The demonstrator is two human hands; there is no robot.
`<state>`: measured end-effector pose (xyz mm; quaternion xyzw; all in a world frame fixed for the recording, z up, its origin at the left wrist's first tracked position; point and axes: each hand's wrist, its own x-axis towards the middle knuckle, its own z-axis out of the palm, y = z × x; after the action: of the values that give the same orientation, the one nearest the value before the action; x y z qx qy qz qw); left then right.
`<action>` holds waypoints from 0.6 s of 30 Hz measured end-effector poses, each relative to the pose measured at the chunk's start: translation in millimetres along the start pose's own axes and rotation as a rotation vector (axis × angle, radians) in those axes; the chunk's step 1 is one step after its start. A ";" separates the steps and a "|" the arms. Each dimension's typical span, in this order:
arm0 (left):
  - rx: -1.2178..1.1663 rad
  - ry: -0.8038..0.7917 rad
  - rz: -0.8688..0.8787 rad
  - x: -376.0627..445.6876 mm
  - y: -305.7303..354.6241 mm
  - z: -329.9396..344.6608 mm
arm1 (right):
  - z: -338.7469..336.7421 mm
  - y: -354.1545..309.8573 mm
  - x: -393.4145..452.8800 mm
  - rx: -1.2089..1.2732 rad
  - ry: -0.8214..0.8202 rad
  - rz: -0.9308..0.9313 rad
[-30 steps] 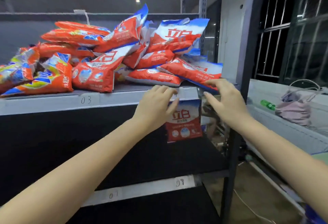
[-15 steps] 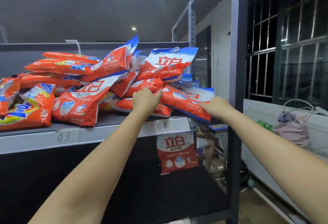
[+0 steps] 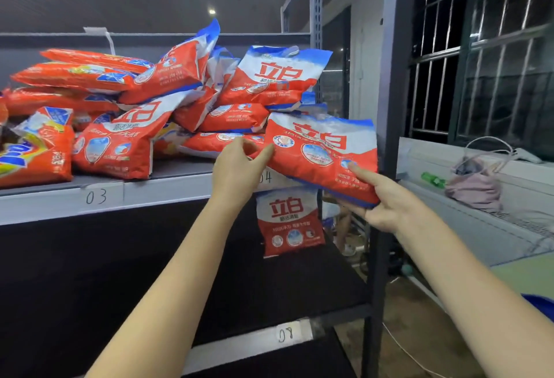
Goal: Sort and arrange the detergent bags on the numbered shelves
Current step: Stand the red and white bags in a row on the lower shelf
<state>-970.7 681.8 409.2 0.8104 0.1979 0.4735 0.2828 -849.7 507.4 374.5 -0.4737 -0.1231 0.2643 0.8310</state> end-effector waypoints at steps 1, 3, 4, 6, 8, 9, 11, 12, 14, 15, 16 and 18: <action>-0.053 0.000 -0.008 -11.2 -2.6 -1.1 | -4.7 5.1 -5.5 -0.009 -0.012 0.015; -0.137 -0.019 -0.063 -35.4 -11.0 -2.8 | -14.4 16.1 -16.3 -0.092 -0.057 0.004; -0.185 -0.029 -0.110 -46.2 -18.6 -3.1 | -19.9 21.5 -21.8 -0.148 -0.080 -0.021; -0.326 -0.096 -0.243 -64.9 -36.8 -2.6 | -32.3 33.3 -34.5 -0.222 -0.104 -0.081; -0.518 -0.276 -0.364 -79.8 -50.3 -2.1 | -48.1 49.6 -48.2 -0.245 -0.126 -0.119; -0.628 -0.374 -0.414 -86.6 -55.1 -0.6 | -56.3 59.7 -55.2 -0.260 -0.141 -0.128; -0.798 -0.516 -0.492 -104.5 -66.7 6.2 | -73.9 85.9 -67.6 -0.293 -0.181 -0.123; -0.825 -0.533 -0.515 -116.4 -73.2 10.6 | -82.7 100.0 -73.8 -0.312 -0.195 -0.113; -0.788 -0.482 -0.565 -142.0 -88.8 18.5 | -98.5 129.0 -85.5 -0.326 -0.175 -0.075; -0.775 -0.448 -0.591 -154.6 -96.7 22.2 | -104.2 142.1 -91.5 -0.335 -0.153 -0.052; -0.780 -0.422 -0.612 -167.2 -104.6 25.7 | -110.5 155.2 -95.1 -0.353 -0.131 -0.025; -0.780 -0.373 -0.648 -186.6 -117.4 32.1 | -118.8 176.2 -98.0 -0.393 -0.105 0.028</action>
<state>-1037.1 652.7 198.5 0.6132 0.1936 0.2484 0.7244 -933.8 439.5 166.9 -0.6140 -0.2090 0.2714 0.7111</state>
